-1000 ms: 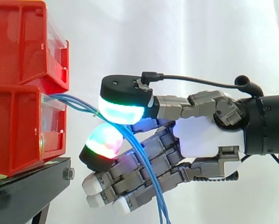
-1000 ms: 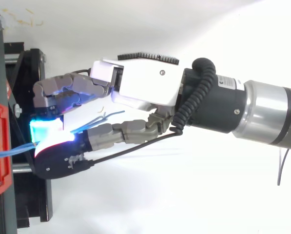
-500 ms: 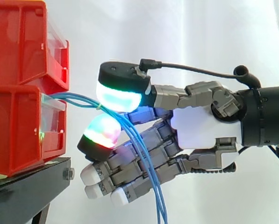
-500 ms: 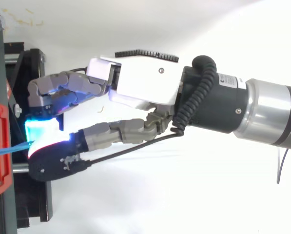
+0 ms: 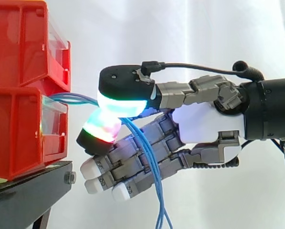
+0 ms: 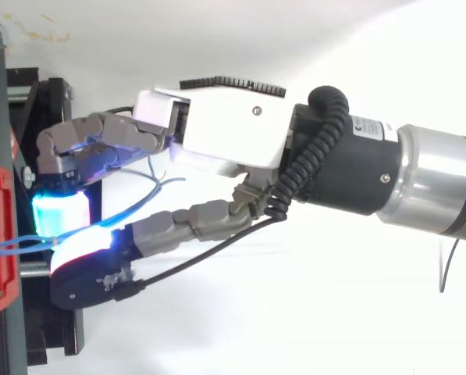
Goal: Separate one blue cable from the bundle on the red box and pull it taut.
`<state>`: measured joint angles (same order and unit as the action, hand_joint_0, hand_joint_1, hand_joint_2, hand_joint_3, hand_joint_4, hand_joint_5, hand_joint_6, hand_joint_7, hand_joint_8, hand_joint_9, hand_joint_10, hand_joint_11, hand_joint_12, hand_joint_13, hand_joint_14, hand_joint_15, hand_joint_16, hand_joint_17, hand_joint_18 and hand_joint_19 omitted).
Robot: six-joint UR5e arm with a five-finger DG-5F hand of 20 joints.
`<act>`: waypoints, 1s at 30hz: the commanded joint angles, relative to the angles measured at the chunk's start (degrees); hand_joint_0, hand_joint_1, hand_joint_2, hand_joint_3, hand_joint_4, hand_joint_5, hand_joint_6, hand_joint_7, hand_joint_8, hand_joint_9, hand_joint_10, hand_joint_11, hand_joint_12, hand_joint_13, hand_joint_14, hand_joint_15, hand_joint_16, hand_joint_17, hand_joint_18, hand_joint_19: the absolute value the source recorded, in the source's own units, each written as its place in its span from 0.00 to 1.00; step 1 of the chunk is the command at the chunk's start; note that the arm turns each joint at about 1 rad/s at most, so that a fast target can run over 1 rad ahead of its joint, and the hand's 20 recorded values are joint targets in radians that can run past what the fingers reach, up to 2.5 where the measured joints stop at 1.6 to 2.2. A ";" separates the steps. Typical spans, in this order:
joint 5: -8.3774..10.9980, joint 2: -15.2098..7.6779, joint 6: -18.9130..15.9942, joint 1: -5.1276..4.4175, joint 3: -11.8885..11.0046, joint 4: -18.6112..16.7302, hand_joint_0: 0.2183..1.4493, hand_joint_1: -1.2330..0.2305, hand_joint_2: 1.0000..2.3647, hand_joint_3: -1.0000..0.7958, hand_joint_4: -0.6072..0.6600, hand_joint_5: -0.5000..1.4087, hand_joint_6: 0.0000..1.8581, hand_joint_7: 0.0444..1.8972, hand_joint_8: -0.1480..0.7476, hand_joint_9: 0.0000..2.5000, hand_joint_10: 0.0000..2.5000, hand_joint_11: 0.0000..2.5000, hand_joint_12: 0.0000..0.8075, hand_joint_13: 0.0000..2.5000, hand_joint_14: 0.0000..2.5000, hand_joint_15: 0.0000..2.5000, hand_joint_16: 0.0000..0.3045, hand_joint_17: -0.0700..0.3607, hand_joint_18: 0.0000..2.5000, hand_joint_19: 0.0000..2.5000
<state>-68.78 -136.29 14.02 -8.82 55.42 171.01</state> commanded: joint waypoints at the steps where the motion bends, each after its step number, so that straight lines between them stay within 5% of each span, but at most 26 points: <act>1: 0.05 -0.02 -0.14 -0.06 -0.32 0.64 0.35 0.24 0.01 0.46 0.63 0.21 0.33 0.64 0.51 0.27 0.00 0.11 0.48 0.21 0.00 0.07 0.16 0.42 0.22 0.11; 6: 0.05 -0.02 -0.14 -0.23 -0.32 0.81 0.35 0.22 0.01 0.34 0.65 0.20 0.34 0.62 0.51 0.27 0.00 0.12 0.48 0.22 0.00 0.07 0.16 0.42 0.23 0.11; 11: 0.05 -0.02 -0.14 -0.32 -0.32 0.81 0.24 0.36 0.00 0.28 0.67 0.21 0.35 0.60 0.54 0.28 0.00 0.12 0.51 0.22 0.00 0.07 0.18 0.44 0.24 0.12; 18: 0.05 -0.02 -0.14 -0.32 -0.32 0.72 0.23 0.46 0.00 0.28 0.65 0.21 0.38 0.58 0.56 0.30 0.00 0.13 0.52 0.23 0.00 0.08 0.18 0.45 0.24 0.13; 24: 0.05 -0.02 -0.22 -0.23 -0.32 0.81 0.29 0.40 0.01 0.46 0.63 0.19 0.46 0.61 0.58 0.32 0.00 0.16 0.53 0.25 0.00 0.08 0.18 0.45 0.26 0.12; 30: 0.05 -0.02 -0.49 -0.32 -0.32 0.81 0.33 0.29 0.01 0.49 0.50 0.17 0.49 0.56 0.53 0.29 0.00 0.17 0.49 0.24 0.00 0.09 0.16 0.42 0.25 0.12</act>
<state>-68.73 -136.32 13.72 -9.13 55.11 171.82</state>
